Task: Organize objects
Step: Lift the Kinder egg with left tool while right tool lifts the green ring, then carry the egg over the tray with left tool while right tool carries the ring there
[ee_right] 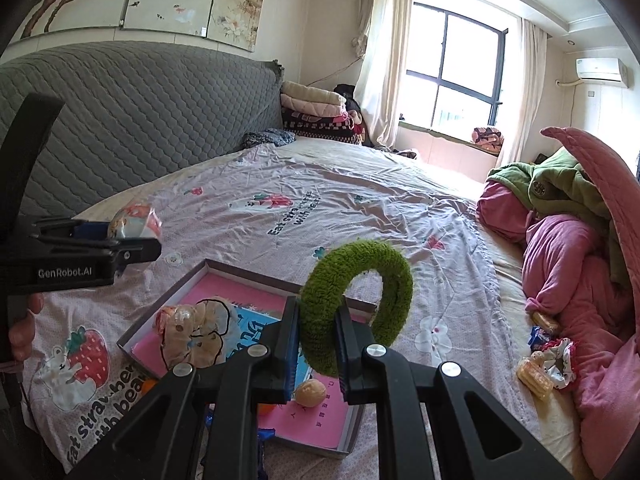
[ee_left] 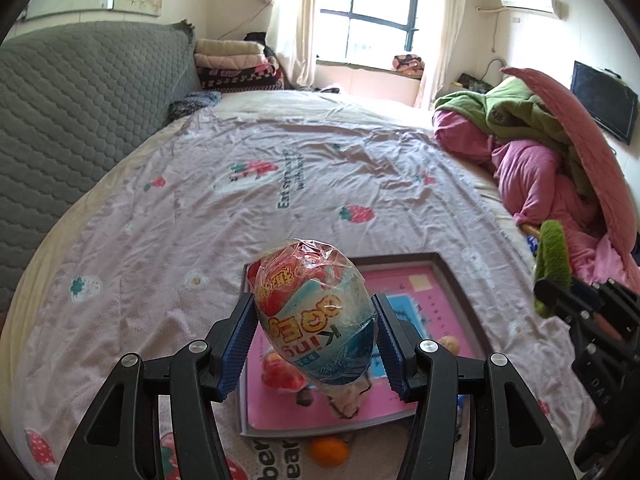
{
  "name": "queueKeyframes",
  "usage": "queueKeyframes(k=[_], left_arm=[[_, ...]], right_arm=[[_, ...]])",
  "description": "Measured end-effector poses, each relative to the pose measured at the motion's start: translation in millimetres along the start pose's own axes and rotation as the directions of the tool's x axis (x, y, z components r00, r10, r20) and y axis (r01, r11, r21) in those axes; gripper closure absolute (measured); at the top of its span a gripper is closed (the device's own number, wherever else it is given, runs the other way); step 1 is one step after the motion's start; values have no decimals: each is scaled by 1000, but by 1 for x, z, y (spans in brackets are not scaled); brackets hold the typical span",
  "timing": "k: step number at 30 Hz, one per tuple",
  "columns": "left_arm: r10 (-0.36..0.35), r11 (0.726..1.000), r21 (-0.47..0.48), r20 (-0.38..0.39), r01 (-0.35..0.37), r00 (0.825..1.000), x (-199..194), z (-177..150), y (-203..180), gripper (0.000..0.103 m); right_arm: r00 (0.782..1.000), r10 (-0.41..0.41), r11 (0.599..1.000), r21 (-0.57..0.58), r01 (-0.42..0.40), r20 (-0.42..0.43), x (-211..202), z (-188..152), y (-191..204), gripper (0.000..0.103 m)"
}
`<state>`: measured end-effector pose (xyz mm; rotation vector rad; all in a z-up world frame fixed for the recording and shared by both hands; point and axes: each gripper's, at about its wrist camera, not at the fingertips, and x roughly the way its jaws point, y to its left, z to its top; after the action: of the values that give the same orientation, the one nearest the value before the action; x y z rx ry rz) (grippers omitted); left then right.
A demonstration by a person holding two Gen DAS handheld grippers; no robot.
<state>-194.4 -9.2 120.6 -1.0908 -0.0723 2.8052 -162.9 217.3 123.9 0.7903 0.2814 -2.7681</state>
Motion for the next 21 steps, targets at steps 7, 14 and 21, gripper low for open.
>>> queueKeyframes(k=[7, 14, 21], left_arm=[[4, 1000, -19, -43, -5, 999, 16, -26, 16, 44], [-3, 1000, -18, -78, 2, 997, 28, -48, 25, 44], [2, 1000, -11, -114, -3, 993, 37, -69, 30, 44]], right_arm=[[1000, 14, 1000, -4, -14, -22, 13, -13, 8, 87], [999, 22, 1000, -11, -22, -46, 26, -29, 14, 87], [997, 23, 1000, -12, -24, -74, 39, -42, 16, 87]])
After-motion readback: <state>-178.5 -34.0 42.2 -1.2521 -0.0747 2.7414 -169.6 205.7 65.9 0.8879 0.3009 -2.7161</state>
